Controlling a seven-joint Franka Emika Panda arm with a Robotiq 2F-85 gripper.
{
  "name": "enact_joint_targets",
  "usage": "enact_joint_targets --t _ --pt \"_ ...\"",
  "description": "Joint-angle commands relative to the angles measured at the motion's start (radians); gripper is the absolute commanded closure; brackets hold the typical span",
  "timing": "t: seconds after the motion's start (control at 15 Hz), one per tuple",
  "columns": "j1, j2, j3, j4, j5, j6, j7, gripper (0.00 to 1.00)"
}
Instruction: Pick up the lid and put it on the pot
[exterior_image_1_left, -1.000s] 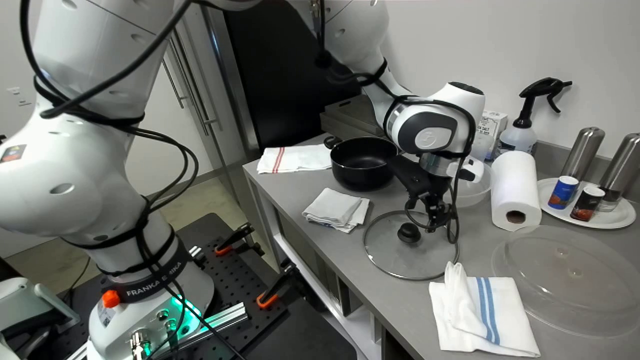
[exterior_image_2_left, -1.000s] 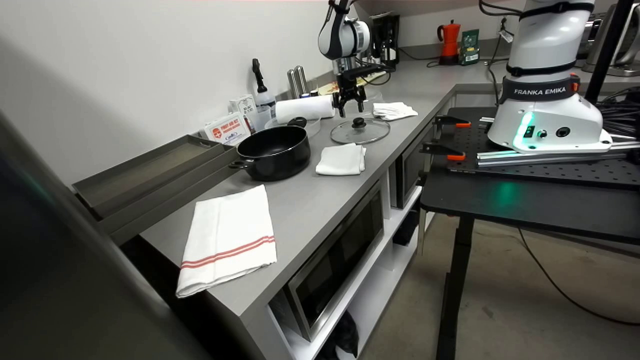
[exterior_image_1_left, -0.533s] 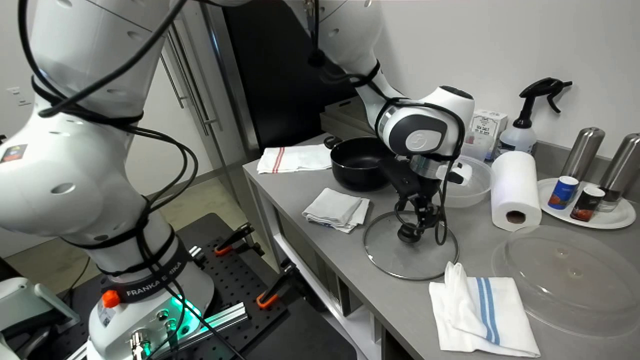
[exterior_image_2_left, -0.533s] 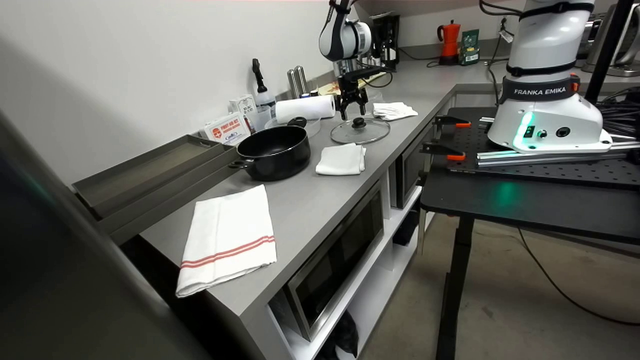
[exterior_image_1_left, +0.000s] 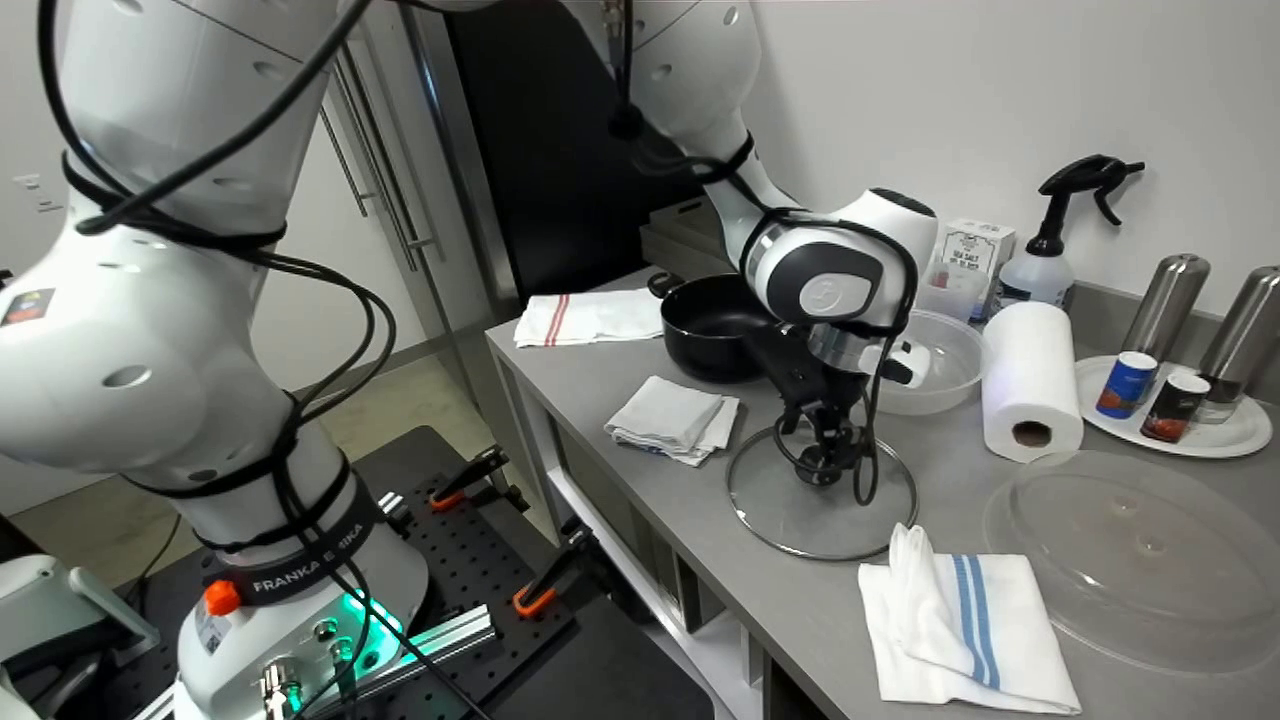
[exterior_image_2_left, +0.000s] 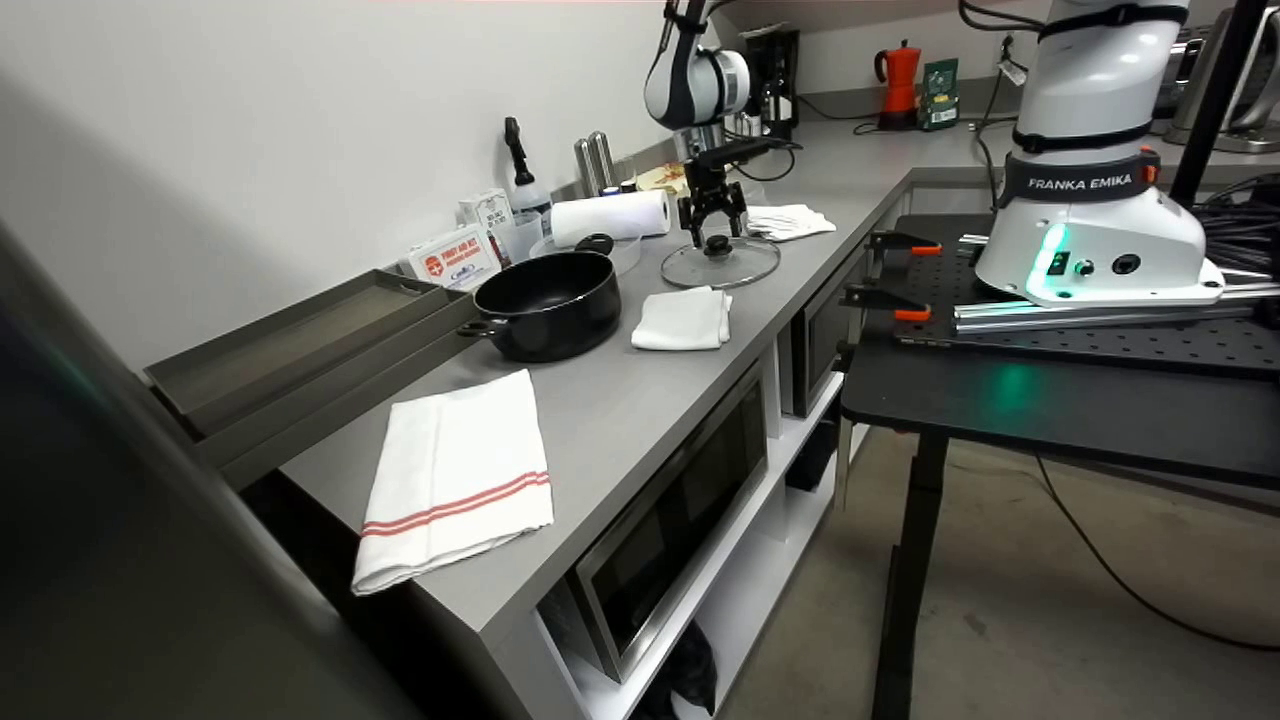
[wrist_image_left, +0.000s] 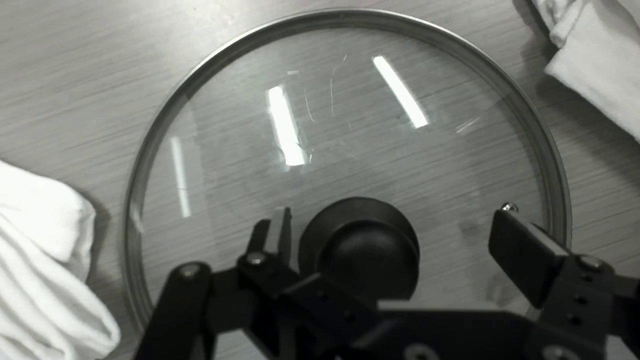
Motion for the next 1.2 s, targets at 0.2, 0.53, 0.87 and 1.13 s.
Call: enact_joint_targets --t 0.2,0.53,0.87,1.13 --pt "0.009 -0.001 -0.018 0.003 -0.006 -0.006 0.005 0.00" --pt "0.011 0.021 -0.025 0.029 -0.011 -0.013 0.012 0.00" --pt "0.011 0.058 -0.029 0.075 -0.013 -0.024 0.020 0.00" --pt "0.010 0.076 -0.029 0.099 -0.013 -0.027 0.020 0.00"
